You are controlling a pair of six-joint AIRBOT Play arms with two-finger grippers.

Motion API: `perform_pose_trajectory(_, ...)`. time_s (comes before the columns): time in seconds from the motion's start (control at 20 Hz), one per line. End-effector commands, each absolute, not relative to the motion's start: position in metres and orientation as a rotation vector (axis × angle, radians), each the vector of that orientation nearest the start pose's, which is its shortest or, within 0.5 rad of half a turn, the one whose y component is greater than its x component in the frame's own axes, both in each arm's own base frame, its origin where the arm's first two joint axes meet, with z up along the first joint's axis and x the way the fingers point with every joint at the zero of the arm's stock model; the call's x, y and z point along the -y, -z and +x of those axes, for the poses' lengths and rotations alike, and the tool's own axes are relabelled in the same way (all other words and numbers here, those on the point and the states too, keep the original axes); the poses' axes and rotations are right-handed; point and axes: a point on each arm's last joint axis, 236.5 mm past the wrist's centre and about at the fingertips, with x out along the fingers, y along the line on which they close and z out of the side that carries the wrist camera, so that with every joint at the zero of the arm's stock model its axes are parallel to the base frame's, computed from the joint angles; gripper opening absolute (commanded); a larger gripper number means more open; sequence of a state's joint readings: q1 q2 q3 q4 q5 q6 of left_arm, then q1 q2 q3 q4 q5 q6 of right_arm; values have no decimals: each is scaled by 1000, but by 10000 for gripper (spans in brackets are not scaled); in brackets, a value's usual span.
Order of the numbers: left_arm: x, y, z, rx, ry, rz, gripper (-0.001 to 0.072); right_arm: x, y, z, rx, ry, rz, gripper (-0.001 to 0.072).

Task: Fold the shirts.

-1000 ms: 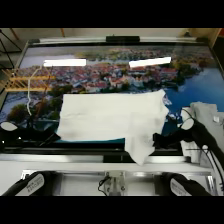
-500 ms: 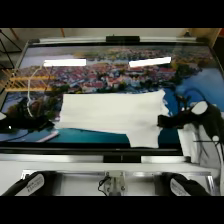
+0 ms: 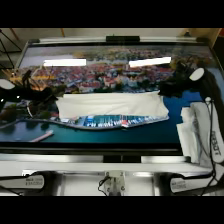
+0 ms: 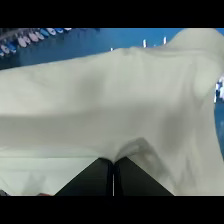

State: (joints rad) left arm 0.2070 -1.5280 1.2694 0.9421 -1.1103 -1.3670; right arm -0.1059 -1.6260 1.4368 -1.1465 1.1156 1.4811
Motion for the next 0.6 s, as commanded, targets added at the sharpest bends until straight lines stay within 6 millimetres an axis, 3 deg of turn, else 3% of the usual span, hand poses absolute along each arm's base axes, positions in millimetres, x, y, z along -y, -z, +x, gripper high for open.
perform_pose_trajectory(0.0, 54, 39, 486, -1261, 236, -610, 415, -45, 57, 489, -1303, -176, 417, 266)
perform_pose_trajectory(0.05, 56, 41, 489, -1269, 240, -613, 643, -41, 60, 487, -1312, -189, 392, 578)
perform_pose_trajectory(0.1, 55, 38, 492, -1266, 248, -606, 687, -34, 57, 484, -1314, -206, 348, 675)
perform_pose_trajectory(0.3, 44, -4, 501, -1218, 279, -585, 683, 11, 50, 459, -1413, -174, 230, 694)
perform_pose_trajectory(0.4, 48, -17, 495, -1237, 312, -569, 682, 13, 58, 452, -1447, -186, 236, 694)
perform_pose_trajectory(0.55, 60, -20, 478, -1302, 356, -555, 682, 0, 70, 454, -1462, -226, 284, 694)
